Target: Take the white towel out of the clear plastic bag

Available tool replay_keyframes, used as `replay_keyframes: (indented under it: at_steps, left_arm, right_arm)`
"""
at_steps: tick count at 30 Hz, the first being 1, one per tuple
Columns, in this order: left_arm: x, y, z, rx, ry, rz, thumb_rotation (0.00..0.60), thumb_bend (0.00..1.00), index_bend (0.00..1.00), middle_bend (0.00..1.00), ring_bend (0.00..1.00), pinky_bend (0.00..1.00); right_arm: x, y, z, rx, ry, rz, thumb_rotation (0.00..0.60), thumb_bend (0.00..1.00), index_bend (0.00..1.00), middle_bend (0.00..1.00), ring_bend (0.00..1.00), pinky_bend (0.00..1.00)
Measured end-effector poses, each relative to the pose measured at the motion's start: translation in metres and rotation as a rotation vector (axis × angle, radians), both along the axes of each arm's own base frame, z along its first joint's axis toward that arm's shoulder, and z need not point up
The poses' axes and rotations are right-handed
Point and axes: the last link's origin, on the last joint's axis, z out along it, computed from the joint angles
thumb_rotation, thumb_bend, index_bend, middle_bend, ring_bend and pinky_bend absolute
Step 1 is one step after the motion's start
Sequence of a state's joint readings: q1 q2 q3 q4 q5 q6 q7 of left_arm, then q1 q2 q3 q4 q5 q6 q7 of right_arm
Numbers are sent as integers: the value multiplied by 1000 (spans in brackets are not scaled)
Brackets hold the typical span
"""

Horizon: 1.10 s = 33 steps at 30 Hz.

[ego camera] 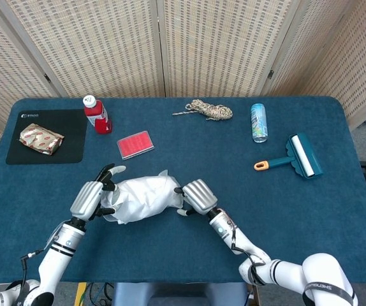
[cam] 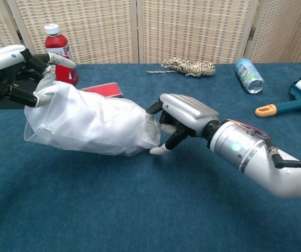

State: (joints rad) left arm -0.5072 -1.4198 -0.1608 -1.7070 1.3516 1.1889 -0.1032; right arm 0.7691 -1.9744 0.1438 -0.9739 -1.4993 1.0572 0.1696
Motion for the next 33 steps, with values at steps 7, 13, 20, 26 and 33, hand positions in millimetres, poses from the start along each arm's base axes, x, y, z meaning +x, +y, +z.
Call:
replay_keyframes:
  at_steps: [7, 13, 20, 26, 33]
  left_arm:
    - [-1, 0, 0, 0, -3, 4, 600, 652, 798, 157, 54, 322]
    - [-2, 0, 0, -2, -2, 6, 600, 652, 798, 157, 54, 323]
    - [-3, 0, -1, -1, -1, 9, 600, 652, 798, 157, 54, 323]
    - [-6, 1, 1, 1, -2, 21, 600, 653, 798, 157, 54, 323]
    - [-10, 2, 6, 14, -12, 34, 600, 653, 799, 157, 54, 323]
  right_arm:
    - [2, -2, -5, 5, 13, 0, 600, 203, 653, 1000, 1000, 1000]
    - [1, -2, -7, 11, 29, -4, 600, 360, 653, 1000, 1000, 1000]
    - [-3, -3, -6, 13, 29, -12, 600, 451, 653, 1000, 1000, 1000]
    - [-13, -4, 1, 2, 39, -25, 600, 467, 653, 1000, 1000, 1000]
    - [-36, -7, 21, -36, 61, -61, 600, 467, 653, 1000, 1000, 1000]
